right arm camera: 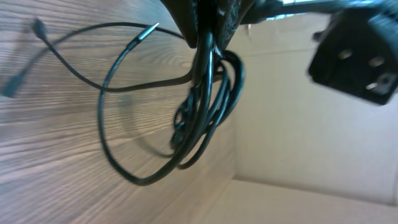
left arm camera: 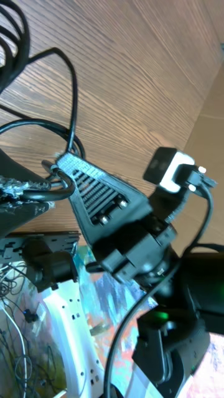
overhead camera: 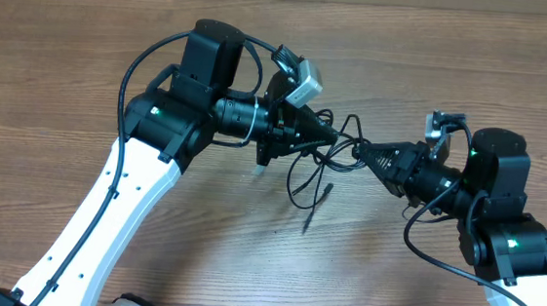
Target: Untangle cables
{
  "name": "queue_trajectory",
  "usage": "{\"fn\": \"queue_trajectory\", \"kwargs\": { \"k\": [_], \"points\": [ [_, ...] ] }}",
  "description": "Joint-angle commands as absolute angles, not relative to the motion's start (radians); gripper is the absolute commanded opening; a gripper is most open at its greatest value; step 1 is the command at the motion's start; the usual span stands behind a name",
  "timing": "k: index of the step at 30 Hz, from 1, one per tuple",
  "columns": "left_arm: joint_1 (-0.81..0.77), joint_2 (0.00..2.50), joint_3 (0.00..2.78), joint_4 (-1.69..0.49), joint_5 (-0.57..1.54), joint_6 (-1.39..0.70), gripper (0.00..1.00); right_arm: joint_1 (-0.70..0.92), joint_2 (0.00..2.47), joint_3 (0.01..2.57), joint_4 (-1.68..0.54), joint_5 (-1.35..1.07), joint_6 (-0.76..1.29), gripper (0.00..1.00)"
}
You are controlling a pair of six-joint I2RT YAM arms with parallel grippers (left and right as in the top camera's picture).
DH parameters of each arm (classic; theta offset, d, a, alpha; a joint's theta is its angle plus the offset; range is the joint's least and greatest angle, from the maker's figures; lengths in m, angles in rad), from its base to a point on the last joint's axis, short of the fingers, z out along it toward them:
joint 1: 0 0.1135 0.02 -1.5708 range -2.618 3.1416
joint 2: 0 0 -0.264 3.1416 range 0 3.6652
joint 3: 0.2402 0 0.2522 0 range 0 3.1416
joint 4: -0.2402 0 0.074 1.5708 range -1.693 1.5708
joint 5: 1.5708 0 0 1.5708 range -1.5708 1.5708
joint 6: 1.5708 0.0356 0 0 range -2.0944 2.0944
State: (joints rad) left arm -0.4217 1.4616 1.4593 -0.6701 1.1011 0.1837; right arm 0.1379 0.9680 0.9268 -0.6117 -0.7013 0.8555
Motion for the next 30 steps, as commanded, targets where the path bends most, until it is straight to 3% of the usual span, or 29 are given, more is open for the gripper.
{"fn": "queue_trajectory", "kwargs": {
  "k": [1,7,10,11,13,18,20,30],
  "points": [
    [-0.404,1.448,1.467,-0.652,1.168,0.136,0.04,0.134,0.965,0.934,-0.641,-0.59,0.832,0.04],
    [-0.334,1.448,1.467,-0.65,1.333,0.118,0.04,0.134,0.965,0.934,-0.657,-0.568,0.833,0.04],
    [-0.314,1.448,1.466,-0.657,1.408,0.118,0.28,0.134,0.965,0.934,-0.656,-0.568,0.835,0.04],
    [-0.313,1.448,1.466,-0.67,1.411,0.118,0.51,0.134,0.965,0.934,-0.651,-0.567,0.836,0.04],
    [-0.313,1.448,1.466,-0.689,1.41,0.119,0.69,0.134,0.965,0.934,-0.626,-0.567,0.836,0.04],
    [-0.313,1.448,1.466,-0.707,1.399,0.119,0.85,0.134,0.965,0.934,-0.505,-0.625,0.836,0.04],
    [-0.313,1.448,1.466,-0.72,1.362,0.119,0.99,0.134,0.965,0.934,-0.42,-0.68,0.837,0.04],
    [-0.313,1.448,1.466,-0.845,1.082,0.16,1.0,0.134,0.965,0.934,-0.124,-0.842,1.015,0.04]
  ]
}}
